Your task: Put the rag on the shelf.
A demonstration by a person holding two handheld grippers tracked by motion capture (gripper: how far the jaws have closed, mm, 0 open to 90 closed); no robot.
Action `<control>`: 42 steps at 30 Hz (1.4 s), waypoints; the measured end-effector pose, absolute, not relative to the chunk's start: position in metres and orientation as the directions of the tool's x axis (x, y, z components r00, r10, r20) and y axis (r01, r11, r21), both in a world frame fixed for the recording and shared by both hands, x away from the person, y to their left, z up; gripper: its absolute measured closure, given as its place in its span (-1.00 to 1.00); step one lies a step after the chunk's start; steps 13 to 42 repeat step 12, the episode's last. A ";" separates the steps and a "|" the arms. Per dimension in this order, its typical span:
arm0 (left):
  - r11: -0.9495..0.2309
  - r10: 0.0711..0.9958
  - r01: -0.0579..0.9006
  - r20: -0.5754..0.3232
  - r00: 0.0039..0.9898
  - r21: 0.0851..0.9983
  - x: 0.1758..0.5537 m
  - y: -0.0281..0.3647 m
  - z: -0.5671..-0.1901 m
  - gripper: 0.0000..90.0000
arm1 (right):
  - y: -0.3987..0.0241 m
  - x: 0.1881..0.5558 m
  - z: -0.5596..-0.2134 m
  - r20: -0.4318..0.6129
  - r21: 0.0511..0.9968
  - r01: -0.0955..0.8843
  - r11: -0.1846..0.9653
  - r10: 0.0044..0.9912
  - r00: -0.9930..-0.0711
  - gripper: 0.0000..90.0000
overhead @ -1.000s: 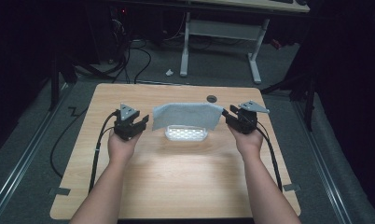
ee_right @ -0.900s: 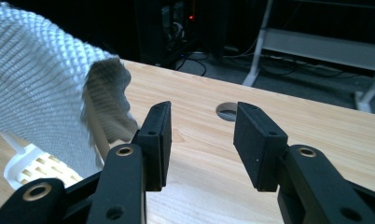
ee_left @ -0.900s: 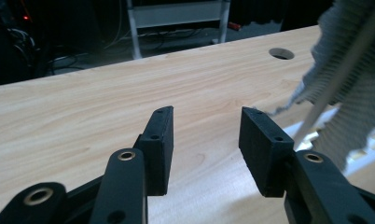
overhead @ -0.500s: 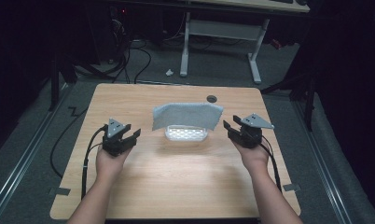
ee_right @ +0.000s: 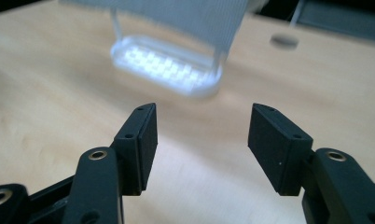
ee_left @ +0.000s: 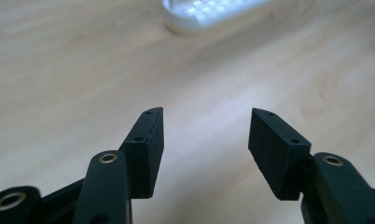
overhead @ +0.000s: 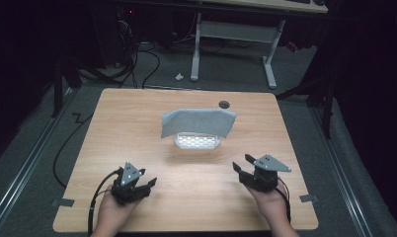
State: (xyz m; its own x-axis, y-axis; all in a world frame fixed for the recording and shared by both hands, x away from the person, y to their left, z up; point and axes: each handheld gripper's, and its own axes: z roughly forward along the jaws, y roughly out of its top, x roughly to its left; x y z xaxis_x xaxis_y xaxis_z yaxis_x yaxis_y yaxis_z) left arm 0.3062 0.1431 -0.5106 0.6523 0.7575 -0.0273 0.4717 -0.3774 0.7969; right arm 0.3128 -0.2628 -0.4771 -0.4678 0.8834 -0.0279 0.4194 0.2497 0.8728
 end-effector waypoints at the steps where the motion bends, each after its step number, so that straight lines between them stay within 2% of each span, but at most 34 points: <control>1: -0.377 0.757 0.472 -0.027 0.652 0.797 0.306 0.143 -0.511 0.00 | -0.263 0.313 -0.477 -0.028 0.873 0.419 0.250 0.883 -0.468 -0.04; 3: -0.461 0.719 0.439 0.035 0.694 0.772 0.286 0.138 -0.521 0.05 | -0.262 0.286 -0.498 -0.041 0.878 0.410 0.247 0.892 -0.449 0.04; 4: -0.497 0.696 0.409 0.070 0.714 0.765 0.284 0.134 -0.519 0.00 | -0.263 0.279 -0.506 -0.054 0.872 0.412 0.263 0.889 -0.454 0.12; 5: -0.497 0.696 0.409 0.070 0.714 0.765 0.284 0.134 -0.519 -0.02 | -0.264 0.279 -0.505 -0.041 0.852 0.443 0.280 0.878 -0.477 -0.04; 6: -0.486 0.696 0.371 0.094 0.712 0.791 0.281 0.134 -0.515 0.00 | -0.265 0.279 -0.502 -0.052 0.854 0.431 0.292 0.872 -0.487 -0.01; 8: -0.437 0.710 0.421 0.018 0.704 0.794 0.288 0.135 -0.517 0.00 | -0.269 0.279 -0.501 -0.068 0.863 0.417 0.286 0.883 -0.464 0.02; 9: -0.437 0.710 0.421 0.018 0.704 0.794 0.288 0.135 -0.517 0.00 | -0.269 0.279 -0.501 -0.068 0.863 0.417 0.286 0.883 -0.464 0.02; 10: -0.418 0.713 0.434 -0.008 0.701 0.798 0.292 0.135 -0.518 0.00 | -0.273 0.283 -0.506 -0.013 0.859 0.452 0.238 0.895 -0.447 0.02; 42: -0.424 0.715 0.434 0.000 0.699 0.795 0.292 0.134 -0.518 -0.01 | -0.274 0.284 -0.507 -0.004 0.857 0.461 0.231 0.897 -0.442 0.01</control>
